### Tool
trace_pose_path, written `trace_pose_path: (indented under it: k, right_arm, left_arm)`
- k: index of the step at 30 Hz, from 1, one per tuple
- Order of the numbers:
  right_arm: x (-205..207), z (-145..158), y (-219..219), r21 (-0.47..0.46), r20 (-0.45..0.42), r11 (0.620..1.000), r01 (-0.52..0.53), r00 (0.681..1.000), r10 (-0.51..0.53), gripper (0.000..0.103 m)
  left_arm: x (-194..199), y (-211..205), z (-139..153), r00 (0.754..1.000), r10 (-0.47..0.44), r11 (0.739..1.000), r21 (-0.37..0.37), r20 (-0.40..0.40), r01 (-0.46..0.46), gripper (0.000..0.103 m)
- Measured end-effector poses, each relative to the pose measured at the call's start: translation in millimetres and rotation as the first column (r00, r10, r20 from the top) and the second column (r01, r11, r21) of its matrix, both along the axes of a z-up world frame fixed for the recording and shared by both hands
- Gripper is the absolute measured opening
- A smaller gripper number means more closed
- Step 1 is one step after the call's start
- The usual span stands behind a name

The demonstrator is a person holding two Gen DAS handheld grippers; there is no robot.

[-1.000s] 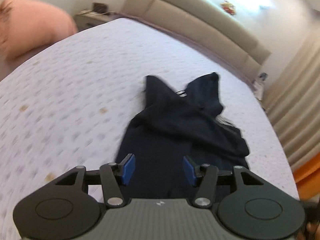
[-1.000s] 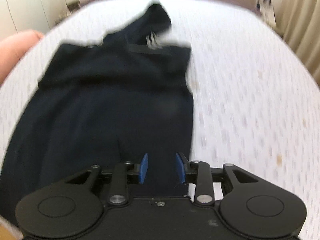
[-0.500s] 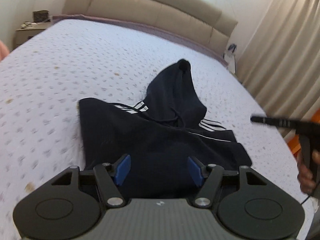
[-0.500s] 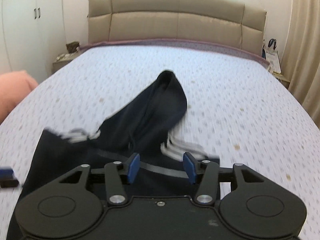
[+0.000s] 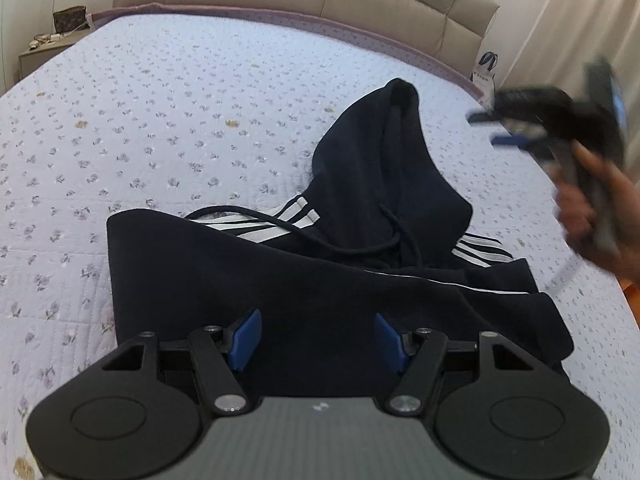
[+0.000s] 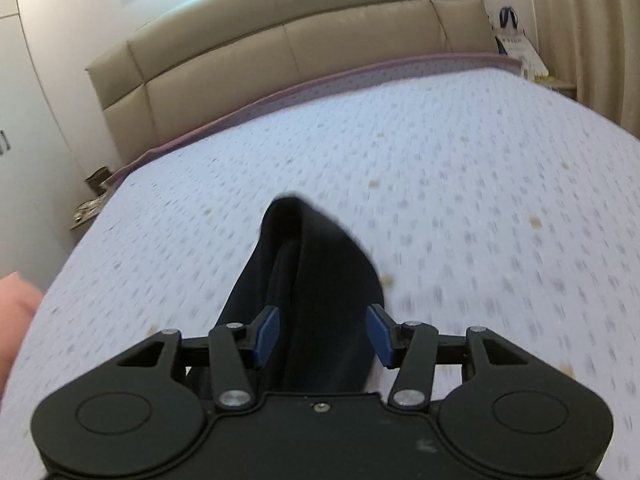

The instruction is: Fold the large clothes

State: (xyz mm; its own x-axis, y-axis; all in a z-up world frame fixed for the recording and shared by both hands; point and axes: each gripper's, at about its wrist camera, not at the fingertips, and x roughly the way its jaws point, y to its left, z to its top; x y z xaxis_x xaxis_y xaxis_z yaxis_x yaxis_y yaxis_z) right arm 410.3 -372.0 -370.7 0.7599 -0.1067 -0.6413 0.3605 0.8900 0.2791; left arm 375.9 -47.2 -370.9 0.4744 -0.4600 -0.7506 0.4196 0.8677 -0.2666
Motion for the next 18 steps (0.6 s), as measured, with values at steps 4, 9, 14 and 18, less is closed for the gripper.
trace_pose_path:
  k: [4, 9, 14, 18]
  right_arm:
    - [64, -10, -11, -0.036, 0.01, 0.999, -0.006, 1.0, 0.007, 0.06]
    - [130, -36, -14, -0.09, -0.032, 0.996, -0.025, 0.999, 0.022, 0.06]
    - [174, -68, -16, -0.115, -0.151, 0.993, -0.03, 0.988, 0.012, 0.009]
    - [156, -49, -14, -0.115, -0.062, 0.993, -0.007, 0.998, 0.0, 0.009]
  left_arm:
    - [12, -3, -6, 1.0, 0.002, 1.0, -0.009, -0.015, -0.002, 0.065]
    - [20, -5, -11, 1.0, 0.006, 1.0, -0.022, -0.025, -0.007, 0.065]
    - [23, -3, -15, 0.999, 0.022, 0.999, -0.033, -0.04, -0.023, 0.065]
    - [18, -3, -13, 0.999, 0.03, 0.999, -0.025, -0.032, -0.03, 0.064]
